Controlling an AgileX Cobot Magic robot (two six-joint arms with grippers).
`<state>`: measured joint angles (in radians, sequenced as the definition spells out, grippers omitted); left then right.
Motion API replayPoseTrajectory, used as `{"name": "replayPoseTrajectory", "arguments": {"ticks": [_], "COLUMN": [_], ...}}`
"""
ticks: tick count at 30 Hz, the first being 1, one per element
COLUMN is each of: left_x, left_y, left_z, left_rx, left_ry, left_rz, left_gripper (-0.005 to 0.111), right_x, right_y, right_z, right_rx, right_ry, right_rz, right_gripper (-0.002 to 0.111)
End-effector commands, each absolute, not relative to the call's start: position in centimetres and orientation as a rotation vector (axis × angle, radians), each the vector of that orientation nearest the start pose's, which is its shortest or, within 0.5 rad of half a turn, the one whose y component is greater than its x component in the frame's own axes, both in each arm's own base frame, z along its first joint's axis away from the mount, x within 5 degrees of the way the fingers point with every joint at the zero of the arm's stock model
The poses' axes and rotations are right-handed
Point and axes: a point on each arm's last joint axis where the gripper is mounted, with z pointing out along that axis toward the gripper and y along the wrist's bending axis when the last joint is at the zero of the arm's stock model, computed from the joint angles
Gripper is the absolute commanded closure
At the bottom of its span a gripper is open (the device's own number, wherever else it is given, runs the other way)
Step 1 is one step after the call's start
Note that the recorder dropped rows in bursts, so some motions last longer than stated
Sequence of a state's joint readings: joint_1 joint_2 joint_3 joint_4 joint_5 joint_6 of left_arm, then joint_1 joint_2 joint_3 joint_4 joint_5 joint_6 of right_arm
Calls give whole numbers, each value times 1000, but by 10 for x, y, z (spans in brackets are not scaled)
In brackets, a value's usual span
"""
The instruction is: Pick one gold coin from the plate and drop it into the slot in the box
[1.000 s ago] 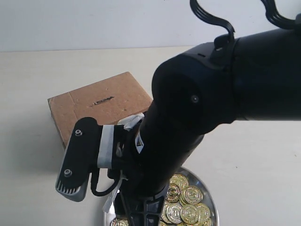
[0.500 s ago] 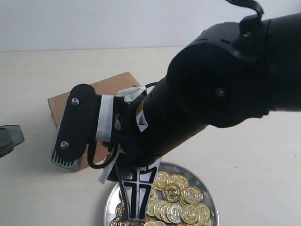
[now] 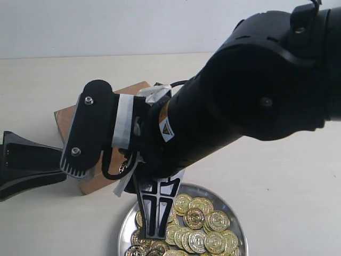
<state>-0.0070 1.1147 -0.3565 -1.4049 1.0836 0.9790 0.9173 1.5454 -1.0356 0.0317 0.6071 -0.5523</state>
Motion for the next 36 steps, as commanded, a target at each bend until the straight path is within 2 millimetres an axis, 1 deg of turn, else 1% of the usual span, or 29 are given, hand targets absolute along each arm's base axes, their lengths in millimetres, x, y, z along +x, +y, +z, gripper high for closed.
{"name": "replayPoseTrajectory", "arguments": {"ticks": [1,4,8,11,17,21,24,36], "left_x": [154,156,162,168,174,177,179,179], "left_y": [-87,-95,-107,-114,-125,-127,-128,-129], "left_z": [212,207,210,212,207,201,201,203], "left_rx": [170,214,264,297,316,305,283,288], "left_ry": [2329,2358,2334,2332,2375,2402,2378,2353], "left_rz": [-1521,-1545,-1592,-1574,-1538,-1485,-1499,-1523], "left_gripper": [59,59,59,59,59,59,59,59], "right_x": [192,192,193,193,193,193,193,193], "right_y": [253,254,254,254,254,254,254,254], "right_z": [249,250,250,250,250,250,250,251], "right_rx": [-1703,-1691,-1671,-1671,-1664,-1664,-1664,-1659], "right_ry": [1924,1911,1918,1918,1927,1927,1927,1927], "right_rz": [166,169,177,177,180,180,180,183], "right_gripper": [91,91,91,91,91,91,91,91]}}
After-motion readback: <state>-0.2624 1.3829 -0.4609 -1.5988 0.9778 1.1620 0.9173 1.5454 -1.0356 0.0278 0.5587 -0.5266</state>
